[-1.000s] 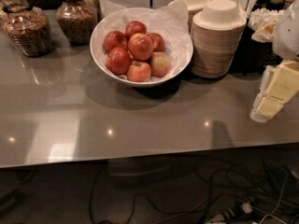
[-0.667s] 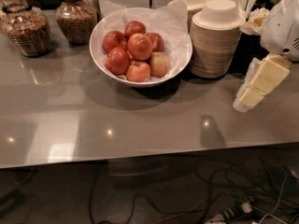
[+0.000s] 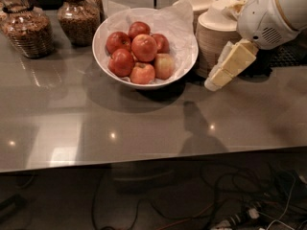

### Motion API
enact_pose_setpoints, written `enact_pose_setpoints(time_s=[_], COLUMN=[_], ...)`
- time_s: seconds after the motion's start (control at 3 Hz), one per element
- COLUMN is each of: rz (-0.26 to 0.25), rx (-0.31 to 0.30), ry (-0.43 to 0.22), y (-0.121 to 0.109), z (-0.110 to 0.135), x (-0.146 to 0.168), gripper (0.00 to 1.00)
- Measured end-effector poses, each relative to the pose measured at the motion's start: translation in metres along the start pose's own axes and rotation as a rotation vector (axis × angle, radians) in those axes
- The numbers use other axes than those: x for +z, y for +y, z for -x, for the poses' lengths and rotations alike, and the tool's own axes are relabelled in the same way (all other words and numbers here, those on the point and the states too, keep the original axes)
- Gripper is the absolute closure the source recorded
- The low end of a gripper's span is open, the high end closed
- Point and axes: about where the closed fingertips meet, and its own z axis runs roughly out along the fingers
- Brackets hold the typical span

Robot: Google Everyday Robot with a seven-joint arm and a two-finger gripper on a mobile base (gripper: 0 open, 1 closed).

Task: Pick apple from white bowl

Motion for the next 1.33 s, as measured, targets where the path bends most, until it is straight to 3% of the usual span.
enact_pose_setpoints(time_s=[0.33,1.0,1.33], rz=[0.001,0.059,0.059], rx=[-0.018,-0.068,-0.068], ry=[-0.072,-0.152,-0.152], y=[-0.017,-0.039,-0.039], z=[0.025,0.076,0.076], x=[0.029,0.089,0.09], gripper=[0.0,0.0,0.0])
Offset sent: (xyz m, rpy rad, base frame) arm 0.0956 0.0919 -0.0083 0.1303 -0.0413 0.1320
